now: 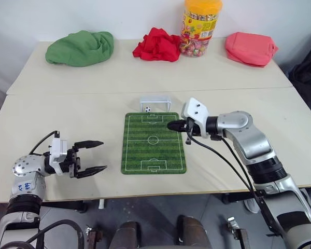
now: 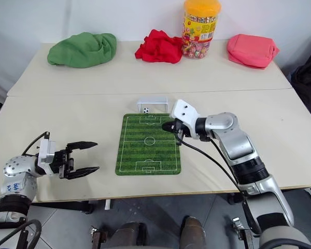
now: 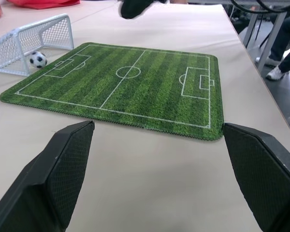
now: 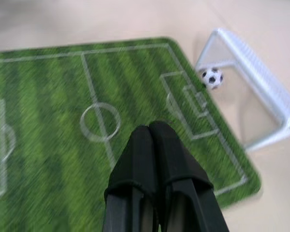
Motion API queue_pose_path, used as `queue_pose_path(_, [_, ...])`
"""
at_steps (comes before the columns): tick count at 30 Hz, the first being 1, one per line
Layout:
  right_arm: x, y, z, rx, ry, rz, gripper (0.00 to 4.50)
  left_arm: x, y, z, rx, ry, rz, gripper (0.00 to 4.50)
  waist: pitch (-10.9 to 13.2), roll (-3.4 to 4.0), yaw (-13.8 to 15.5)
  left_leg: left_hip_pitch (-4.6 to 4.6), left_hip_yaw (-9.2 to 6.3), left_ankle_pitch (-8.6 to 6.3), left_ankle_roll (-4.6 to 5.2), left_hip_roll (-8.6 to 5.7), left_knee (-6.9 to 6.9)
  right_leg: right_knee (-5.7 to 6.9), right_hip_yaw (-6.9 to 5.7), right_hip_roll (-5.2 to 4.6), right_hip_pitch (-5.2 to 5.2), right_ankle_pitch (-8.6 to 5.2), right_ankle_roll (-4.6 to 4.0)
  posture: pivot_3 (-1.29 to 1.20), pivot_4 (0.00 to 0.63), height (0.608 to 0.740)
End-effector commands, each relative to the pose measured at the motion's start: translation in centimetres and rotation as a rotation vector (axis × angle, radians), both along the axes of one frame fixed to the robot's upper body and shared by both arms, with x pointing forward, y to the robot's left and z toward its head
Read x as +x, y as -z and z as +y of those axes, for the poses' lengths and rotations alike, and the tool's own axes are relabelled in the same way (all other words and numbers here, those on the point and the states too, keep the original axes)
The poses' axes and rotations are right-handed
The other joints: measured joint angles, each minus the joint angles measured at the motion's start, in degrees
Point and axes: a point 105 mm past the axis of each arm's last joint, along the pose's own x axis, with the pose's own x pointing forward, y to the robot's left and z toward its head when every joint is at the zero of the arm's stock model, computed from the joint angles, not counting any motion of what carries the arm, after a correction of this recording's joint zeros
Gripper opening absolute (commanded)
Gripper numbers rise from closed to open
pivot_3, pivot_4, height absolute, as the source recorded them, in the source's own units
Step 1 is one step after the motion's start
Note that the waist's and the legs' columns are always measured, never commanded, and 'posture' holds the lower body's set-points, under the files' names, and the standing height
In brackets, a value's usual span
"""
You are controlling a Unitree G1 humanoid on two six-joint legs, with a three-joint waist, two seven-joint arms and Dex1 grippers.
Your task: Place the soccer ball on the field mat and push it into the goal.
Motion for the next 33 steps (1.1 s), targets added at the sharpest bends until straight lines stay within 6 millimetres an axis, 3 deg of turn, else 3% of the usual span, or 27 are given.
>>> queue_pose_path(1, [-0.9,-1.1,-1.8,0.011,-0.015,-0.029,0.08,0.3,-0.6,0.5,0.001,-0.015,0.008,4.5,0.0,0.0,0.1,0.0,0.0,0.0,0.0,0.0,0.04,0.01,0.01,0.0,0.01,0.0,0.0,0.0,0.15,0.74])
queue_pose_path(5, [-1.5,0.0,-5.6,-0.024,0.009,0.018,0.08,1.7,-1.0,1.9,-0.015,-0.167,0.026,4.5,0.0,-0.01,0.4,-0.01,0.02,-0.02,0.04,0.0,0.1,0.02,0.03,-0.01,0.02,0.0,0.0,0.0,0.15,0.74])
queue_pose_path(8, [-1.8,0.7,-9.0,-0.054,0.03,0.002,0.68,2.3,-1.3,3.4,-0.021,-0.283,0.042,4.5,0.0,-0.04,0.3,-0.01,0.04,-0.04,0.06,-0.01,0.09,-0.01,0.03,-0.01,0.03,0.0,0.0,0.0,0.15,0.74])
queue_pose_path(19, [-2.0,-1.1,-16.8,0.085,0.125,-0.104,4.42,0.6,-3.2,6.0,-0.068,-0.345,0.007,4.5,0.0,-0.05,0.1,0.08,0.13,-0.04,0.06,0.04,0.05,-0.01,0.07,-0.01,0.04,0.0,0.0,0.0,0.15,0.74])
queue_pose_path(26, [-3.8,1.0,-20.7,0.059,0.203,-0.006,4.42,-0.4,-3.7,8.9,-0.071,-0.433,0.012,4.5,0.0,-0.05,0.3,0.09,0.13,-0.05,0.05,0.05,0.05,-0.03,0.07,-0.01,0.06,0.0,0.0,0.0,0.15,0.74])
queue_pose_path(33, [-4.2,1.3,-21.0,0.066,0.199,0.011,4.42,-0.4,-4.0,9.9,-0.067,-0.467,0.019,4.5,0.0,-0.04,0.1,0.14,0.18,-0.05,0.04,0.06,0.07,0.01,0.13,0.0,0.07,0.0,0.0,0.0,0.15,0.74])
